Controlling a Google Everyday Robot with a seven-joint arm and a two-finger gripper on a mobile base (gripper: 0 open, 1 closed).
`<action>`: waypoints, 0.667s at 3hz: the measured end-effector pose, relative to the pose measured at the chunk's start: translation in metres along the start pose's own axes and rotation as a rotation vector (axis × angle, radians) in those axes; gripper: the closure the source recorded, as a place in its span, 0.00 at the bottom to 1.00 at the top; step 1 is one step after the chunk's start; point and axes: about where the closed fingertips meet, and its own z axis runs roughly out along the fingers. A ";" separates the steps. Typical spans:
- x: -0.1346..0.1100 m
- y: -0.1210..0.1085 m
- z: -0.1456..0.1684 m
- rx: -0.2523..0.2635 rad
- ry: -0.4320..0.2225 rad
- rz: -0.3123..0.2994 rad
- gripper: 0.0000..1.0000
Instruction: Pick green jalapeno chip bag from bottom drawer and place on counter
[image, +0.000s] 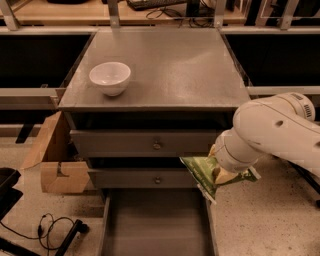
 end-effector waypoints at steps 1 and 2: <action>-0.004 -0.012 -0.033 0.039 0.031 -0.008 1.00; -0.009 -0.043 -0.110 0.116 0.106 0.001 1.00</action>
Offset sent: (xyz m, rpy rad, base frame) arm 0.0100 -0.0082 0.2322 -0.1637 -0.2108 -0.1044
